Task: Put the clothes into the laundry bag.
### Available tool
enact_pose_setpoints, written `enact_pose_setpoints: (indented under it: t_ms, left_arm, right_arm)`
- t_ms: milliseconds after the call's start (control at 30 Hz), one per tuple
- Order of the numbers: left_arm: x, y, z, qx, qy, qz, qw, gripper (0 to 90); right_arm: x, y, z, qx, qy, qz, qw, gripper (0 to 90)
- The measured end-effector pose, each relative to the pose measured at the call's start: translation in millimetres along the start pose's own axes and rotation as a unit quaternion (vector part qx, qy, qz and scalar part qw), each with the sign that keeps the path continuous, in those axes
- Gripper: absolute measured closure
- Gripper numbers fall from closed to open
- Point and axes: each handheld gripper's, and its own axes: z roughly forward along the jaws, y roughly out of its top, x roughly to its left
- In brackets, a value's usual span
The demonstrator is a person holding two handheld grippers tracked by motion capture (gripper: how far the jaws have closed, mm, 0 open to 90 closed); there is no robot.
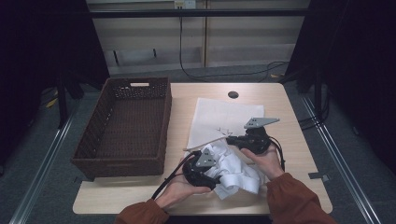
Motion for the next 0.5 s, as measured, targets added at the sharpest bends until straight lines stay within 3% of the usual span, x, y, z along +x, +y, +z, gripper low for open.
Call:
enact_pose_setpoints:
  t_ms: [67, 300, 433, 500]
  left_arm:
    - [-1.3, 1.3, -8.9, 0.003, 0.003, 0.007, 1.0000, 26.6]
    - [-6.4, 10.3, -35.7, -0.033, -0.019, 0.017, 0.9991, 23.7]
    - [-8.6, 21.1, -34.0, -0.064, -0.037, 0.007, 0.9972, 21.9]
    - [-10.3, 26.8, -28.3, -0.066, -0.050, 0.008, 0.9966, 20.4]
  right_arm:
    - [-0.4, -0.1, -0.1, 0.000, 0.000, 0.000, 1.0000, 88.4]
    - [-0.4, -0.3, 0.8, 0.002, 0.000, 0.000, 1.0000, 88.4]
    - [-0.2, 0.0, 0.7, 0.001, 0.000, 0.001, 1.0000, 88.4]
    - [-0.4, -0.1, 0.8, 0.002, 0.001, 0.001, 1.0000, 88.4]
